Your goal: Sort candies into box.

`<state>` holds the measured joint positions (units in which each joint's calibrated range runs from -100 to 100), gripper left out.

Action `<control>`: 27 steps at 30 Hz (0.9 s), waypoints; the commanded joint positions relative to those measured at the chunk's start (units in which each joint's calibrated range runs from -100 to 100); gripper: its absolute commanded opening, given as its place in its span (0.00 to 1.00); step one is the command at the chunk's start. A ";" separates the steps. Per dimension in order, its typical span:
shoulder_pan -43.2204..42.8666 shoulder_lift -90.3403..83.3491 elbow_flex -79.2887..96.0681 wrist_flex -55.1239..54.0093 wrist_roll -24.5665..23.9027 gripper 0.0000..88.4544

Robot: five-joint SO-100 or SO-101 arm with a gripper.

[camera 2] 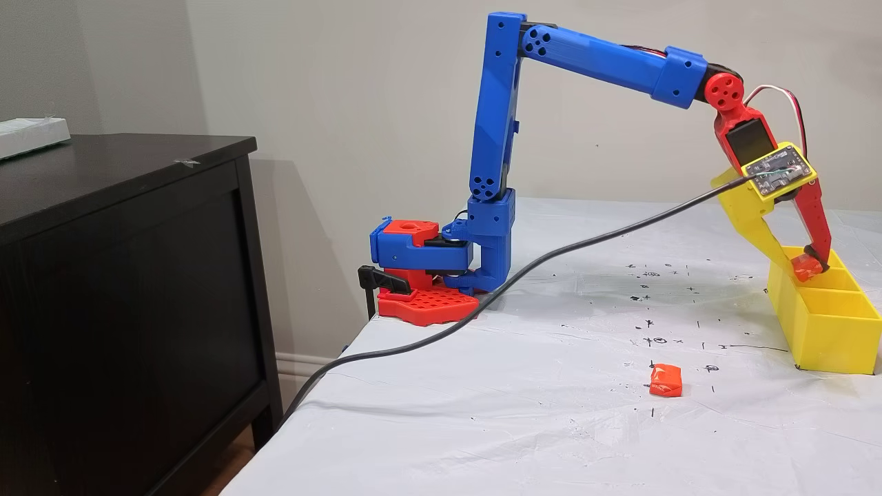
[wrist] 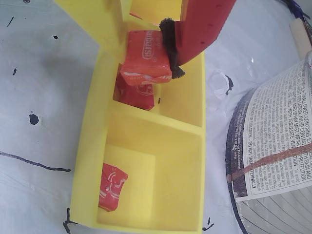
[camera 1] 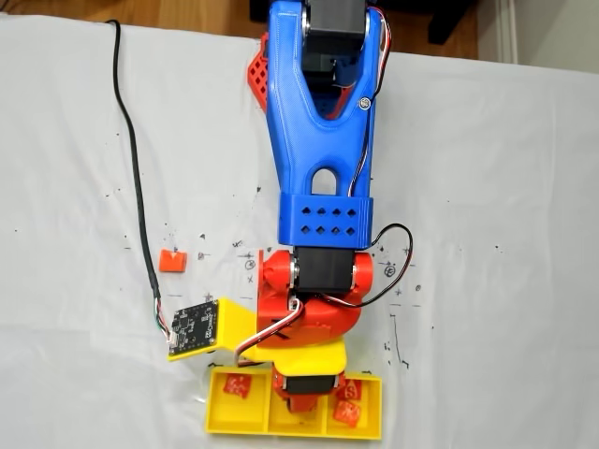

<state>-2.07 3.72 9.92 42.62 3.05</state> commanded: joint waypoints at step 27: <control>3.25 -9.49 -7.69 5.97 1.47 0.00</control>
<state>-0.59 3.21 7.36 48.02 4.37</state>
